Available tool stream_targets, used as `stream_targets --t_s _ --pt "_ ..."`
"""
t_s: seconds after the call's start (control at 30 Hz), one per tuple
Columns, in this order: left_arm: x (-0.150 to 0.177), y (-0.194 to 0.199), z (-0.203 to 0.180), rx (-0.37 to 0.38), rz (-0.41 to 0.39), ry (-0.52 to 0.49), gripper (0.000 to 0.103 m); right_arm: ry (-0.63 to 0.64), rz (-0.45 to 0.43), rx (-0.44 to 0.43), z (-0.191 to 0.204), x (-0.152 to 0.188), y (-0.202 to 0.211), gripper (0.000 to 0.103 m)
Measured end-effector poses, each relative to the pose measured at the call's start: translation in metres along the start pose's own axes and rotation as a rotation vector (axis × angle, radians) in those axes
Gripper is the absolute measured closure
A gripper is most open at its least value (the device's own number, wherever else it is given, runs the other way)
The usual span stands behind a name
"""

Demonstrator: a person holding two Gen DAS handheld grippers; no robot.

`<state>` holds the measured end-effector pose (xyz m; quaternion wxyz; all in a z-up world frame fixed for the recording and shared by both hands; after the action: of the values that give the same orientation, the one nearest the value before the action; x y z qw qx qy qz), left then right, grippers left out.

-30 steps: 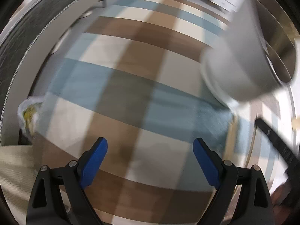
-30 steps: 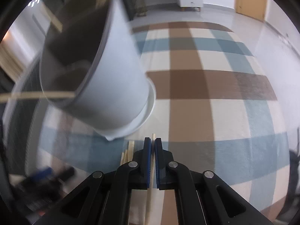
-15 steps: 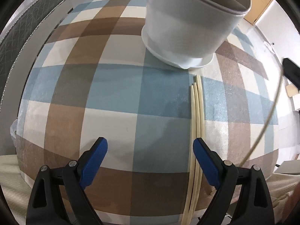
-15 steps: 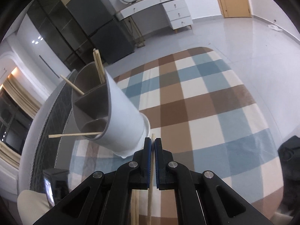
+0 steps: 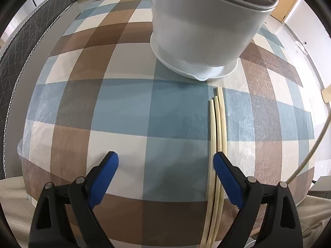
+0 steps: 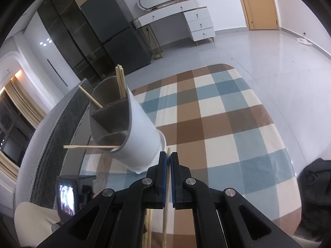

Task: Organize utensils
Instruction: 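Grasp a wooden chopstick with the right tool while the left tool grasps another, then lift the right tool's chopstick over the holder while the left tool lifts its chopstick there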

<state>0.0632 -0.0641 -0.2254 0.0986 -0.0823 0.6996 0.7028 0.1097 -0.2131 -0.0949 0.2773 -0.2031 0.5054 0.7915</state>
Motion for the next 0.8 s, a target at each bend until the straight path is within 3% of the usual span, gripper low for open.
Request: stream_targets --t_s 0.33,0.47,0.57,0.63,0.7,0.73,0.8 --pt "-0.019 -0.007 -0.012 -0.039 -0.005 -0.035 0.012 -0.009 0.006 0.004 -0.004 -0.005 0.0 0.1" --pt "-0.028 -0.008 -0.022 -0.032 -0.015 -0.045 0.019 -0.038 0.022 0.019 -0.012 -0.005 -0.003 0.1" --pt "-0.035 -0.003 -0.038 -0.03 -0.031 -0.093 0.045 -0.046 0.021 0.032 -0.018 -0.006 -0.004 0.1" --pt "-0.037 -0.002 -0.052 -0.018 -0.038 -0.138 0.077 -0.058 0.018 0.038 -0.022 -0.007 -0.003 0.1" --pt "-0.038 -0.002 -0.067 0.007 -0.039 -0.17 0.095 -0.069 0.013 0.04 -0.025 -0.008 -0.002 0.1" --pt "-0.039 -0.003 -0.069 0.017 -0.04 -0.178 0.1 -0.07 0.012 0.042 -0.027 -0.008 -0.001 0.1" --pt "-0.043 -0.004 -0.078 0.039 -0.048 -0.18 0.1 -0.067 0.01 0.047 -0.03 -0.009 0.0 0.1"
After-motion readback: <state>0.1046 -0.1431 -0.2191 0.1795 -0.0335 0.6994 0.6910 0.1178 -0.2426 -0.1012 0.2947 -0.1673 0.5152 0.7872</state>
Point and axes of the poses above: each gripper's, at about its wrist camera, not at the fingertips, and y roughly against the way its jaws point, z to its left, x to its underside, the point moved 10 cm from there along -y, roughly the way its jaws point, and after that the axes turned 5 degrees about -x, right-handed, at the moved point
